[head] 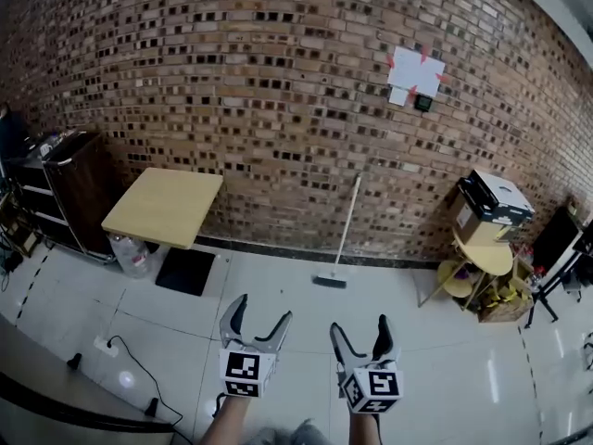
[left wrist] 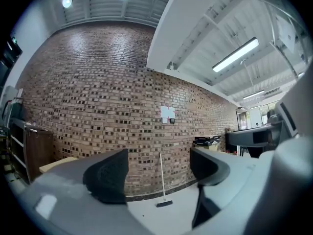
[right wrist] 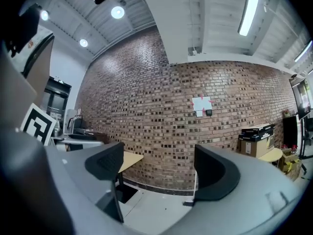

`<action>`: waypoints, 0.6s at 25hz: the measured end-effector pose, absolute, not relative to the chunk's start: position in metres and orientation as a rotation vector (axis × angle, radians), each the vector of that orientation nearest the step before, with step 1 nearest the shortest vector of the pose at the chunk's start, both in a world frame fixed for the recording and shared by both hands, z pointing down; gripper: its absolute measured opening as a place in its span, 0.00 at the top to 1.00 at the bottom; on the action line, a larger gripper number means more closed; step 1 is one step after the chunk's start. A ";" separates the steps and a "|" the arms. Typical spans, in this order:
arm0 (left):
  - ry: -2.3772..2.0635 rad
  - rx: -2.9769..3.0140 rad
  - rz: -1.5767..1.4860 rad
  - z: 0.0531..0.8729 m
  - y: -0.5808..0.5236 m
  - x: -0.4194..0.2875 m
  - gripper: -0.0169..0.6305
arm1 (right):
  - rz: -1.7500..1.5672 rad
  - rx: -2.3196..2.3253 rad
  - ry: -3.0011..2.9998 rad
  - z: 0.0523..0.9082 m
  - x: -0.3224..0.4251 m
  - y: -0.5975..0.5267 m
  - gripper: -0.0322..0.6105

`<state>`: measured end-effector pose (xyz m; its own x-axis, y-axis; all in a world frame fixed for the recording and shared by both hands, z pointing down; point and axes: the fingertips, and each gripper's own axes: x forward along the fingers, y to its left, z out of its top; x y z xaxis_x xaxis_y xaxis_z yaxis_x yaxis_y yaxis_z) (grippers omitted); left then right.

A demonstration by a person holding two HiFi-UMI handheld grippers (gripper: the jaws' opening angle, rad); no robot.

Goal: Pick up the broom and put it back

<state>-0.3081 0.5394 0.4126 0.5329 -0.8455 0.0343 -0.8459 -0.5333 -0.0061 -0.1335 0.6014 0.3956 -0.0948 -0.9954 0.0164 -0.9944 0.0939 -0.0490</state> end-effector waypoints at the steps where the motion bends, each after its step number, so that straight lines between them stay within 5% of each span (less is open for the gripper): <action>1: -1.500 2.744 0.040 0.412 0.528 -0.302 0.36 | -0.072 -2.108 2.298 0.396 -0.126 0.590 0.26; 15: -1.543 2.802 0.005 0.383 0.300 -0.176 0.36 | 0.017 -1.996 2.327 0.376 -0.003 0.349 0.31</action>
